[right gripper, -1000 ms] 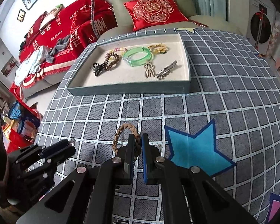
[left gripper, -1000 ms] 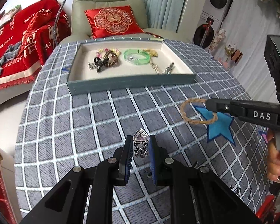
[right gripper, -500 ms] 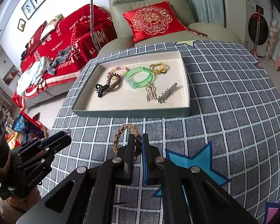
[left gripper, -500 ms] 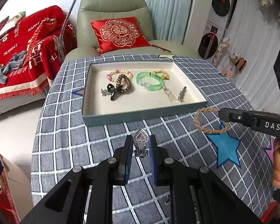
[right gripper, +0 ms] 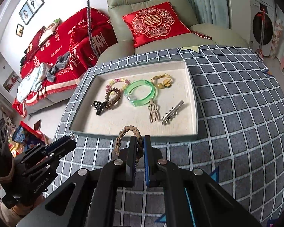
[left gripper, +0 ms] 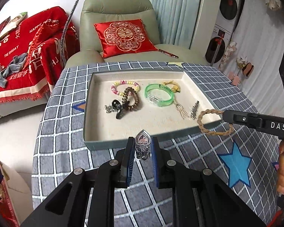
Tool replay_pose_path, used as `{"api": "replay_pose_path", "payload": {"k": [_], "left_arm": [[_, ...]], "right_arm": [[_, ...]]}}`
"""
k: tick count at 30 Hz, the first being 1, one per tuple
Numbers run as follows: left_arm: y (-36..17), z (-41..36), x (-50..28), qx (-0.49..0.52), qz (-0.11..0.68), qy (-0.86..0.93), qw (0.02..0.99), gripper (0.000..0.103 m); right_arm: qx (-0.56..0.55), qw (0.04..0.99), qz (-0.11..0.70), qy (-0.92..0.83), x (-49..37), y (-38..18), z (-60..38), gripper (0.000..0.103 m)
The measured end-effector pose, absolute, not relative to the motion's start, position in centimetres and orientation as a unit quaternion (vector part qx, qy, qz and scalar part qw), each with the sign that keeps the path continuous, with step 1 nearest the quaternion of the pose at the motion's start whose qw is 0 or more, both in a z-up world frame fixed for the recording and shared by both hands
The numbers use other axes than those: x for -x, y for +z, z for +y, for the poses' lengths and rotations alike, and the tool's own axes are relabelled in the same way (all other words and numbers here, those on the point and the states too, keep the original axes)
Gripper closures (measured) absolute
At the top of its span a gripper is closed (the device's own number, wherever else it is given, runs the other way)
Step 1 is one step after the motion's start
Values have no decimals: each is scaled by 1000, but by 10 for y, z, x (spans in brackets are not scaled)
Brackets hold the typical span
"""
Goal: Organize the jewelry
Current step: 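Carry the charm and braided hair tie over the tray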
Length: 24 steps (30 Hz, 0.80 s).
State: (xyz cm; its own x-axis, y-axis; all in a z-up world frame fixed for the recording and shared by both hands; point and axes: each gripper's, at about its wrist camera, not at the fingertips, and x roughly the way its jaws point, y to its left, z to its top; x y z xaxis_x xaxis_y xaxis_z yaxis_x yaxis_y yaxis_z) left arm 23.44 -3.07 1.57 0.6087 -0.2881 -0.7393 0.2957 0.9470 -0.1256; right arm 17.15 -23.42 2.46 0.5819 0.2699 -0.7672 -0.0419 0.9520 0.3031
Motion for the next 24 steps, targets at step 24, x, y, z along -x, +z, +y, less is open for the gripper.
{"api": "replay_pose_path", "payload": {"k": [24], "left_arm": [[-5, -44, -312, -14, 418, -132, 899, 71]], "right_arm": [[-123, 881, 454, 55, -242, 5, -241, 95]]}}
